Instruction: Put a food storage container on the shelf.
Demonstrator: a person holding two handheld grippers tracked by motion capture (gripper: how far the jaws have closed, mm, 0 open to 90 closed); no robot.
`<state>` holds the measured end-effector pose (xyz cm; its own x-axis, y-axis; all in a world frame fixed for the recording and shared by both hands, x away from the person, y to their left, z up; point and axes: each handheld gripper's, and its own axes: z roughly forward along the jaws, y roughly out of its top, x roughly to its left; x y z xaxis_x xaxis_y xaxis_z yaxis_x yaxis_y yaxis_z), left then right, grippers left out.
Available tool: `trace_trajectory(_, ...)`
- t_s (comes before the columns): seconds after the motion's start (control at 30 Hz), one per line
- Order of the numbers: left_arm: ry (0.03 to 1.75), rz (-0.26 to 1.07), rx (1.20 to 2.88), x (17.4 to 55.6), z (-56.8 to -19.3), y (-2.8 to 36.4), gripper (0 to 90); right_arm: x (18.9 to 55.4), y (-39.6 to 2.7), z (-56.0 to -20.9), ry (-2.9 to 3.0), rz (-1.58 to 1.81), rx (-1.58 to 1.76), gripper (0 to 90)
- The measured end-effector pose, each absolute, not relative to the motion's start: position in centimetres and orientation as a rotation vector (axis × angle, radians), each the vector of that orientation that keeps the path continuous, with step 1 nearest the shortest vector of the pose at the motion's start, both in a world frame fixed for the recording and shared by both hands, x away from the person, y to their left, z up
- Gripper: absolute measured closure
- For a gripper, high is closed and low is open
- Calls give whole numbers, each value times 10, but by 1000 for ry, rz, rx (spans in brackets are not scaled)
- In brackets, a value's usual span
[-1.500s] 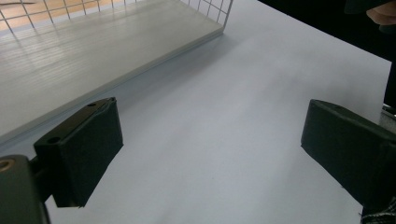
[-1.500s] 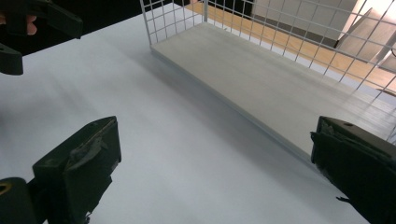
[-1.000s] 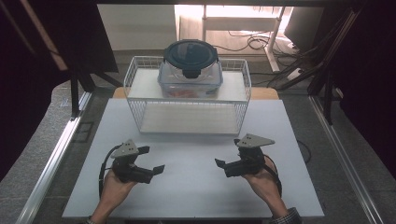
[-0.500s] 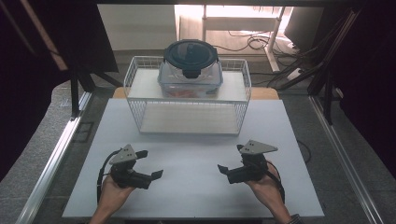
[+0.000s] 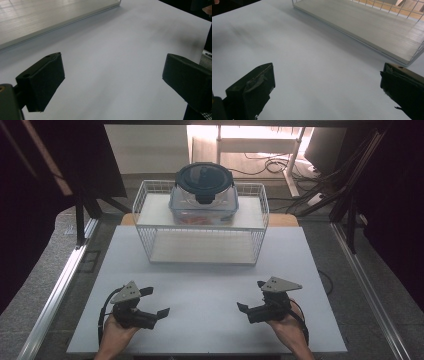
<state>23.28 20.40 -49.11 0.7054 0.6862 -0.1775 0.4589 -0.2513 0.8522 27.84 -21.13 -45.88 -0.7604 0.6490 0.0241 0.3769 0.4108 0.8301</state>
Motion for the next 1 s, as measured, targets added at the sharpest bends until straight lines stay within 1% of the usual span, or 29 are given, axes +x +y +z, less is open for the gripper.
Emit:
trace_trajectory(0.47,904,312,1913,218,-497,213,36,265,-225,-462,2345,1259,900,0)
trace_trajectory(1.0,929,345,1968,207,-510,217,34,257,-237,-474,2335,1196,939,0)
